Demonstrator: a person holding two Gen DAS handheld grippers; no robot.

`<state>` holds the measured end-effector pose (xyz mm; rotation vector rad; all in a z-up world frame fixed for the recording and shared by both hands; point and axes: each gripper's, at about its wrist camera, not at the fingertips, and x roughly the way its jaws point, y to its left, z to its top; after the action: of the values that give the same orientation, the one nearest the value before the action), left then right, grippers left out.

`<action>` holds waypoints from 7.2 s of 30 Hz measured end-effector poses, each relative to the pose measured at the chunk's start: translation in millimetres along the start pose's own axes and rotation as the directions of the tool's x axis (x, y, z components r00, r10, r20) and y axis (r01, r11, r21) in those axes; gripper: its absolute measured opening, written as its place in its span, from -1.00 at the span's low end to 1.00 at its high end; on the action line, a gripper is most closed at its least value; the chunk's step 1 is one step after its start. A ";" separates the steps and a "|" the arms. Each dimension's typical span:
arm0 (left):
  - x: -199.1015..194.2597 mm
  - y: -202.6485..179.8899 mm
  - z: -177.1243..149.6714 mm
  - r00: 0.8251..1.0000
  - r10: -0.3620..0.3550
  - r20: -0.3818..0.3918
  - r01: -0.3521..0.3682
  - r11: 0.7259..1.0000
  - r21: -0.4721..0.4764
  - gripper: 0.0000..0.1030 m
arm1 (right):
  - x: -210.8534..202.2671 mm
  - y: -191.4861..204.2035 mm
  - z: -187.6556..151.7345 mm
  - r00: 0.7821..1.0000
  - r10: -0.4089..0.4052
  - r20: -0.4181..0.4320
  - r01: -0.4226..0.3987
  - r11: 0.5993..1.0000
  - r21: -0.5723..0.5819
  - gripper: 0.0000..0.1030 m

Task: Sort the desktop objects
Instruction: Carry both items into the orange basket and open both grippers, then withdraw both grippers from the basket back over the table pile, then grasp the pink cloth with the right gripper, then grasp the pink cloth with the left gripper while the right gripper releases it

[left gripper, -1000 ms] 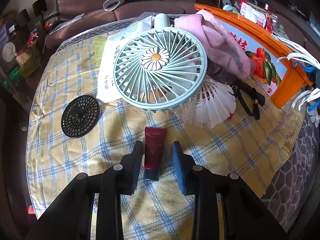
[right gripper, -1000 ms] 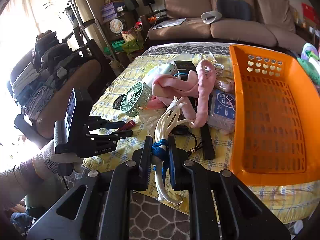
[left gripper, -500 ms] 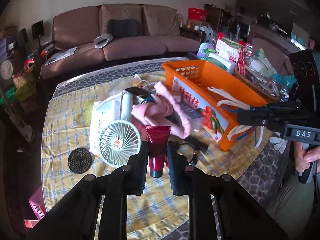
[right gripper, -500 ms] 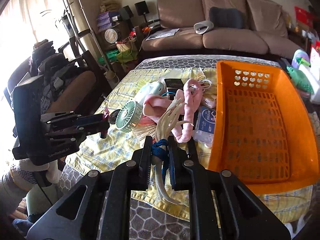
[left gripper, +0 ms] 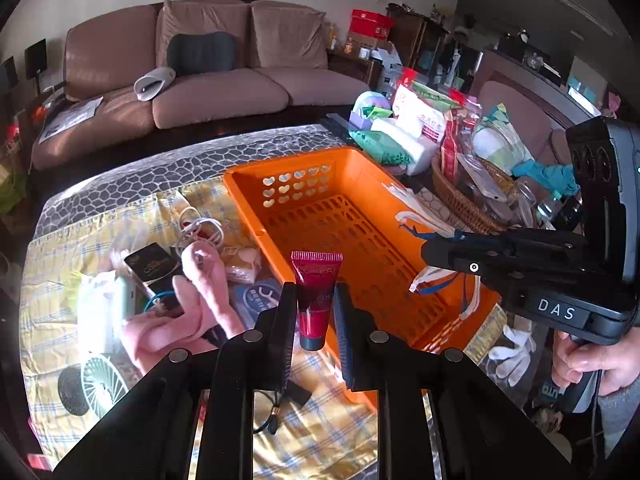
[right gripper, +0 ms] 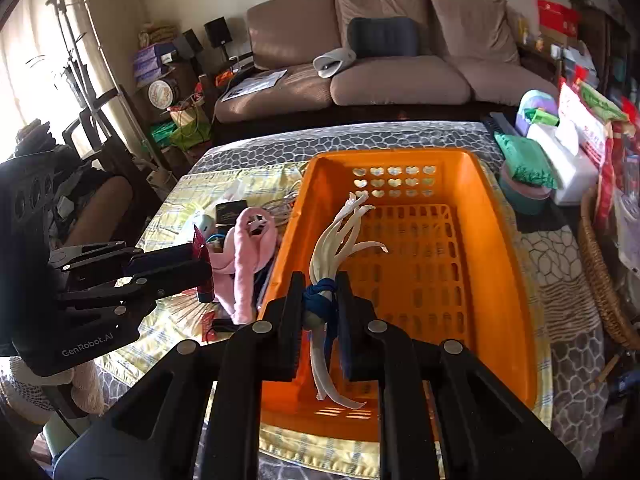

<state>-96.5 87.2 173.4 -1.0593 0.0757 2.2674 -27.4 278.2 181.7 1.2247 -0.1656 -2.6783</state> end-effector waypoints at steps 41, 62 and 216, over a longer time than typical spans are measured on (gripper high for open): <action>218.1 6.7 88.5 0.942 0.156 -0.298 -0.216 0.960 -0.180 -0.46 | 188.8 -117.7 69.0 0.966 -0.136 -0.218 0.145 0.989 0.027 -0.72; 117.2 21.9 107.4 0.980 0.159 -0.122 -0.176 0.975 -0.138 0.64 | 122.1 -109.2 85.8 0.982 -0.145 -0.118 0.152 0.987 0.049 0.03; -221.1 142.4 -1.8 0.946 0.159 0.281 -0.172 0.985 0.022 -0.84 | 117.7 131.1 -25.7 0.970 0.137 -0.199 -0.145 0.989 -0.024 -0.20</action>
<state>-69.1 -141.6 300.1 -0.7232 0.1035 2.5322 -66.7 124.0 101.9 1.4007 -0.1646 -2.4125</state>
